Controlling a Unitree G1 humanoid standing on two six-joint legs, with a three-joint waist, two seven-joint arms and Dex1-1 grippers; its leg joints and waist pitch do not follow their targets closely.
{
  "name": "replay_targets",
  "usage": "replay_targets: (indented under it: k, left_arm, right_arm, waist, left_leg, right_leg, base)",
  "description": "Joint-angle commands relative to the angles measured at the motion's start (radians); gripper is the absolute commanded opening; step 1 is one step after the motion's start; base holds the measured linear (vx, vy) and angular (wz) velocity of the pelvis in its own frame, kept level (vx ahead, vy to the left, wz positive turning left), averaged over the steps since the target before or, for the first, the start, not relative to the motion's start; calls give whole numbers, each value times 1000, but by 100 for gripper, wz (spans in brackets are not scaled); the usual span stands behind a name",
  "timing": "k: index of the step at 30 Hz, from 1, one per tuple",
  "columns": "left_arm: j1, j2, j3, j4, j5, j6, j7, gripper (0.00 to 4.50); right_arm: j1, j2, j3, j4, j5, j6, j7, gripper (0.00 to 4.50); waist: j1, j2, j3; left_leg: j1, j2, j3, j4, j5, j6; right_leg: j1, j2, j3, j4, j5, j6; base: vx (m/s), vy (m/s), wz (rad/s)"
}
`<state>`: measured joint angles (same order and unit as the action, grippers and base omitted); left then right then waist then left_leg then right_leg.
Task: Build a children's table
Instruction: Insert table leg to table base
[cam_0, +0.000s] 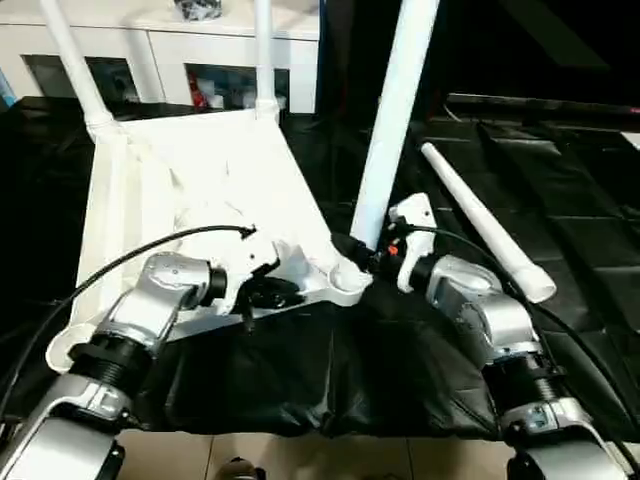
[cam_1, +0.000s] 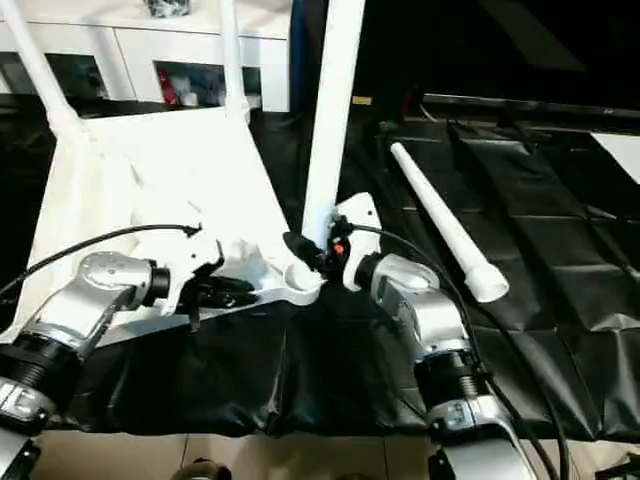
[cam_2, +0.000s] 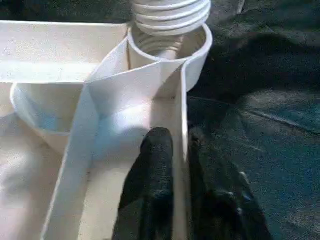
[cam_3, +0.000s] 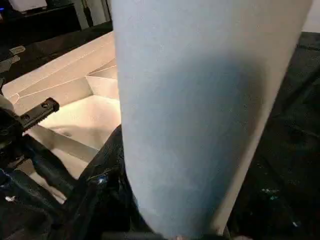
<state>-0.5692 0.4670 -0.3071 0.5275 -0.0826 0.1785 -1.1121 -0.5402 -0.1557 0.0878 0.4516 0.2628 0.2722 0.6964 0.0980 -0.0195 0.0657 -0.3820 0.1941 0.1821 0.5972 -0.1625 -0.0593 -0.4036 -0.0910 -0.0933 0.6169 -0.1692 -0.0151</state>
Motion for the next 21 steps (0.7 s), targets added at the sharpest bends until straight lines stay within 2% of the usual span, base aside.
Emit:
replay_targets:
  k: [1,2,3,6,13,14,16,21]
  left_arm:
    - [3,16,5,-14,11,6,-9,33]
    - [4,18,6,-17,11,6,-10,24]
    - [5,21,7,-19,12,6,-11,18]
    - [12,31,12,-34,10,10,-17,0]
    - [26,34,28,-42,-4,-13,-25,0]
    - [29,34,27,-45,-5,-18,-27,0]
    - [36,33,25,-50,-5,-27,-31,0]
    - [31,20,24,-36,-1,-37,-22,0]
  right_arm:
    - [-10,-1,10,16,-4,7,15,193]
    - [-11,-1,14,16,-4,9,21,193]
    - [-12,-2,15,17,-5,8,25,193]
    - [-18,-1,16,23,-6,12,36,193]
    - [-25,-1,23,50,-16,8,53,193]
    - [-26,0,23,53,-16,8,53,193]
    - [-32,2,23,74,-19,6,60,193]
    - [-34,0,34,78,-23,13,79,193]
  waist:
    - [0,13,-79]
    - [0,6,-78]
    - [-1,10,-78]
    - [-3,10,-78]
    - [-4,11,-76]
    - [-6,-6,-76]
    - [-5,4,-75]
    - [-4,3,-76]
  left_leg:
    - [25,40,-17,-78,-284,-41]
    - [25,40,-16,-79,-282,-39]
    - [23,40,-17,-79,-273,-37]
    - [24,40,-17,-79,-276,-36]
    - [27,41,-18,-80,-304,-44]
    - [25,41,-16,-81,-299,-40]
    - [23,41,-18,-81,-286,-37]
    - [26,41,-17,-80,-294,-38]
  right_leg:
    - [46,-68,57,-72,-258,-189]
    - [46,-68,57,-73,-258,-190]
    - [47,-68,56,-70,-251,-190]
    - [48,-68,56,-70,-256,-191]
    - [44,-69,57,-76,-305,-180]
    - [44,-68,56,-78,-305,-178]
    - [45,-70,57,-74,-308,-178]
    - [43,-70,57,-75,-301,-180]
  base:
    - [0,0,0]
    - [0,0,0]
    - [0,0,0]
    - [0,0,0]
    - [0,0,0]
    - [0,0,0]
    - [0,0,0]
    - [0,0,0]
